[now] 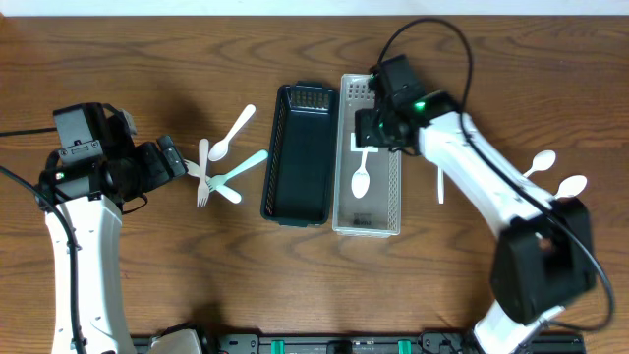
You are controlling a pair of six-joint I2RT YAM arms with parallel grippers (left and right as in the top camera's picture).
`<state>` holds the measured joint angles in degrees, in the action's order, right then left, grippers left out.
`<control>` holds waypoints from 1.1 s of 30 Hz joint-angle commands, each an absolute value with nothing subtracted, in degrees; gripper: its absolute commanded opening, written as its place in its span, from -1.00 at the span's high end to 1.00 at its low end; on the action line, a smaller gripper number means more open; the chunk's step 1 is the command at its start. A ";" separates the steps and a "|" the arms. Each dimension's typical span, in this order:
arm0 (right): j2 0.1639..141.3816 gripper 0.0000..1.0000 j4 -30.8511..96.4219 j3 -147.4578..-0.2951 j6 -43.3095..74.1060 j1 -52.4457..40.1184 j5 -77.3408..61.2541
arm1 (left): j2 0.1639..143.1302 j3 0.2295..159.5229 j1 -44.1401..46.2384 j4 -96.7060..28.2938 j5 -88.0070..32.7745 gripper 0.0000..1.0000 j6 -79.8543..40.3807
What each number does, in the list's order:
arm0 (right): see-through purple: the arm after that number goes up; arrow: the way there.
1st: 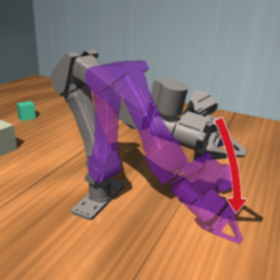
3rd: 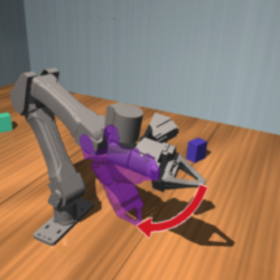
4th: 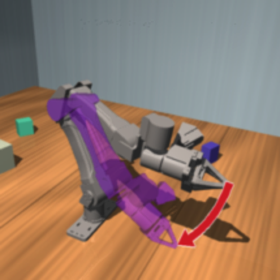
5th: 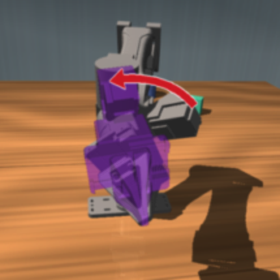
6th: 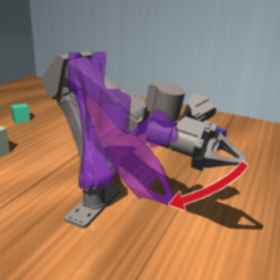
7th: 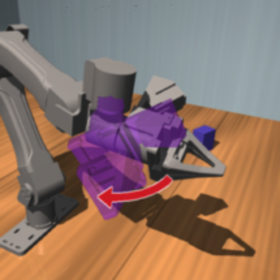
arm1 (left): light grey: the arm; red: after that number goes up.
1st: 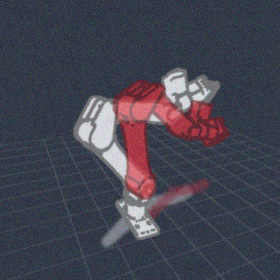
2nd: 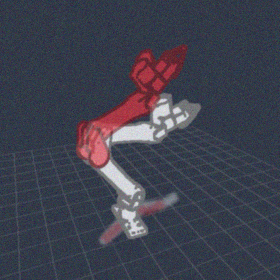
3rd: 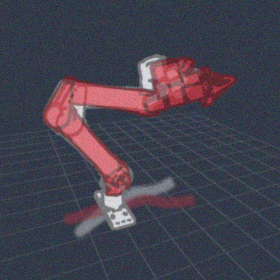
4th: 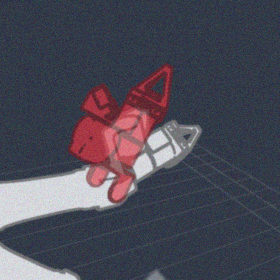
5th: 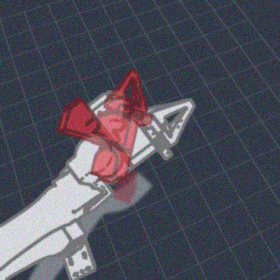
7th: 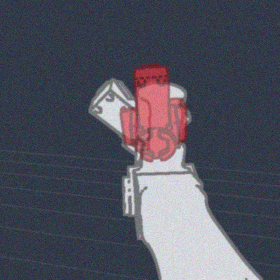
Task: Pack container
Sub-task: 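Carry the white spoon into the clear basket and release it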
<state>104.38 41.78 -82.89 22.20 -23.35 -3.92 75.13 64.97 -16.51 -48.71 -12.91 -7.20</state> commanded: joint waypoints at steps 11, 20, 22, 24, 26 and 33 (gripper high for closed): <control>98.39 -0.61 50.13 -82.28 -0.03 -1.85 -0.93 | 74.87 66.46 -16.80 -48.82 -12.14 -0.96 -6.22; 109.01 -0.37 52.90 -81.54 -0.34 -1.23 -6.87 | 74.87 66.46 -16.80 -48.84 -12.14 -0.96 -6.22; 110.67 -0.30 53.41 -81.52 2.48 -1.74 -6.26 | 74.87 66.46 -16.80 -48.84 -12.14 -0.96 -6.22; 112.14 -0.21 53.41 -81.52 4.99 -2.17 -6.24 | 74.87 66.46 -16.80 -48.84 -12.14 -0.96 -6.22; 113.54 -0.16 53.41 -81.52 6.59 -2.50 -6.22 | 74.87 66.46 -16.80 -48.82 -12.14 -0.96 -6.22; 118.13 -0.05 52.88 -81.52 10.68 -3.09 -4.29 | 74.87 66.46 -16.80 -48.82 -12.14 -0.96 -6.22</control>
<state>116.44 52.97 -81.34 7.79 -2.52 -5.17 75.13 64.97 -16.51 -48.66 -12.88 -7.20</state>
